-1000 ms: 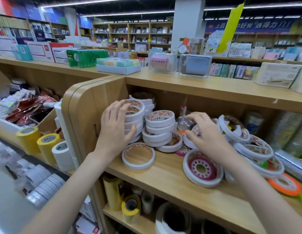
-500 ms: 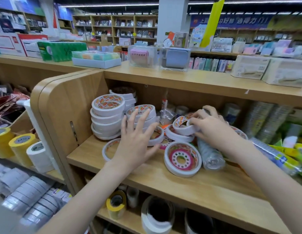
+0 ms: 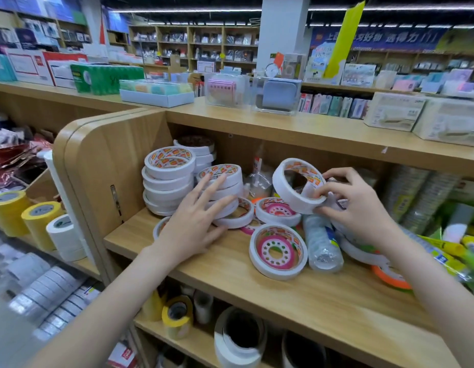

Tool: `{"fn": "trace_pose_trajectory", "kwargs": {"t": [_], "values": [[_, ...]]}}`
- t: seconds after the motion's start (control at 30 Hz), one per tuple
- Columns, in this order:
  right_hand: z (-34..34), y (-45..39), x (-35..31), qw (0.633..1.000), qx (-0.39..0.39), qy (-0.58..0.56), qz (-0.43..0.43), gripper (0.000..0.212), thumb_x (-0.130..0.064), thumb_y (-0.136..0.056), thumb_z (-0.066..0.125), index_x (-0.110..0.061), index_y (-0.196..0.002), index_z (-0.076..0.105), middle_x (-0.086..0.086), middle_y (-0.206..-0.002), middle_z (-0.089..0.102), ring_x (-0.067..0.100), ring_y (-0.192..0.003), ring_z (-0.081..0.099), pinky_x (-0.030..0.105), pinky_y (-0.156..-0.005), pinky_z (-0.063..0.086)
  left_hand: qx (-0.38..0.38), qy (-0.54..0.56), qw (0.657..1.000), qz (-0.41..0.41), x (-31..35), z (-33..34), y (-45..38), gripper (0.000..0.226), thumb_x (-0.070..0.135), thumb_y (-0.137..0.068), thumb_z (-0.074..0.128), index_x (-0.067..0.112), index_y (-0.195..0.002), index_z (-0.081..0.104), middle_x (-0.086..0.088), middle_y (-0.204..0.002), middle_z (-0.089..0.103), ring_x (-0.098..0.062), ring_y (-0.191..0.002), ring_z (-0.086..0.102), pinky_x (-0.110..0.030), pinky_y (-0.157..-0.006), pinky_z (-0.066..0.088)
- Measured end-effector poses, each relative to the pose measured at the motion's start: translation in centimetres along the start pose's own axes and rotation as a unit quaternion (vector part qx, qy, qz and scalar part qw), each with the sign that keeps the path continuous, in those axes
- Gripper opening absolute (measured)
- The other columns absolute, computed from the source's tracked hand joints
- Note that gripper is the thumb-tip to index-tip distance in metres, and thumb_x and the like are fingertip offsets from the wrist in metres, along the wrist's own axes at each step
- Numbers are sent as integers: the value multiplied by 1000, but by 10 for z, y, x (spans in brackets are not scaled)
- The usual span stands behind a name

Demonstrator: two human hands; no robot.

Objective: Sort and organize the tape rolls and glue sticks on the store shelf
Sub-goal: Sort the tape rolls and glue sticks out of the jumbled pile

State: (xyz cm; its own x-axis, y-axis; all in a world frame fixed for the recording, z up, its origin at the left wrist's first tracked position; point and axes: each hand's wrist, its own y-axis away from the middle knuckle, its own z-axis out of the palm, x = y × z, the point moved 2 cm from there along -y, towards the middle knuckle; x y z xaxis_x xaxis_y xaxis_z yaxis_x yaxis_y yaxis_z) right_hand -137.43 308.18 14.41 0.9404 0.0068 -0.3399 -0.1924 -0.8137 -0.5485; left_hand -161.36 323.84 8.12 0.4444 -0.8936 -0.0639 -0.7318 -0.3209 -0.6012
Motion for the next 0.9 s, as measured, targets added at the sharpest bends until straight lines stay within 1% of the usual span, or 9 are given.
{"fn": "trace_pose_trajectory", "kwargs": {"t": [0.07, 0.13, 0.2, 0.27, 0.33, 0.43, 0.6, 0.77, 0.9], "values": [[-3, 0, -3, 999, 11, -24, -19, 26, -8, -66, 81, -18, -87, 70, 5, -108, 50, 20, -96, 54, 22, -79, 41, 43, 29, 998, -27, 3, -10, 9, 43, 32, -88, 49, 16, -127, 51, -11, -148, 33, -29, -136, 31, -41, -106, 31], [-4, -2, -12, 999, -1, -40, -35, 27, -10, -66, 80, -22, -87, 68, 3, -109, 50, 12, -91, 53, 9, -77, 39, 78, 50, 992, -87, 3, -17, 23, 42, 31, -88, 43, 14, -125, 52, -9, -145, 37, -24, -130, 37, -36, -105, 29], [-1, -7, -24, 997, -29, -45, -50, 25, -11, -68, 80, -20, -88, 69, 2, -111, 49, 6, -90, 51, 4, -76, 38, 95, 61, 983, -147, 1, -18, 39, 42, 32, -87, 43, 14, -123, 51, -8, -140, 41, -25, -124, 42, -39, -101, 32], [5, -14, -38, 996, -45, -41, -70, 24, -13, -69, 79, -19, -90, 69, 1, -112, 48, 9, -92, 50, 2, -76, 38, 92, 59, 978, -176, -4, -15, 52, 42, 35, -85, 43, 16, -123, 47, -10, -138, 44, -27, -121, 45, -42, -98, 36], [12, -25, -54, 995, -35, -45, -83, 22, -14, -71, 78, -18, -91, 69, -1, -112, 46, 11, -94, 49, 5, -79, 38, 83, 57, 976, -194, -10, -12, 61, 44, 36, -84, 42, 15, -123, 45, -10, -135, 45, -28, -120, 45, -43, -96, 38], [35, -48, -77, 998, -20, -36, -56, 23, -17, -77, 73, -15, -99, 67, -1, -110, 45, 12, -95, 47, 19, -80, 40, 79, 60, 968, -232, -20, -12, 68, 49, 36, -84, 40, 9, -124, 48, -9, -131, 46, -26, -119, 44, -43, -96, 40], [71, -70, -97, 999, -27, -12, -27, 49, -15, -82, 68, -11, -128, 49, 8, -119, 47, 23, -108, 50, 26, -89, 38, 83, 53, 966, -238, -25, -14, 70, 52, 35, -84, 39, 9, -128, 44, -9, -130, 44, -24, -121, 40, -41, -99, 38], [44, -64, -105, 993, 63, -64, -76, 30, -4, -79, 68, -10, -108, 62, 3, -106, 56, 16, -80, 58, 32, -81, 51, 141, 55, 960, -234, -33, -31, 62, 51, 29, -85, 46, 14, -133, 36, -13, -136, 39, -27, -123, 39, -35, -102, 31], [17, -67, -119, 989, 57, -38, -134, 41, -4, -81, 67, -14, -119, 55, 2, -119, 49, 13, -77, 57, 26, -81, 50, 129, 43, 969, -205, -33, -36, 52, 64, 19, -85, 58, 26, -141, 28, -13, -147, 21, -29, -134, 25, -37, -107, 23]]}}
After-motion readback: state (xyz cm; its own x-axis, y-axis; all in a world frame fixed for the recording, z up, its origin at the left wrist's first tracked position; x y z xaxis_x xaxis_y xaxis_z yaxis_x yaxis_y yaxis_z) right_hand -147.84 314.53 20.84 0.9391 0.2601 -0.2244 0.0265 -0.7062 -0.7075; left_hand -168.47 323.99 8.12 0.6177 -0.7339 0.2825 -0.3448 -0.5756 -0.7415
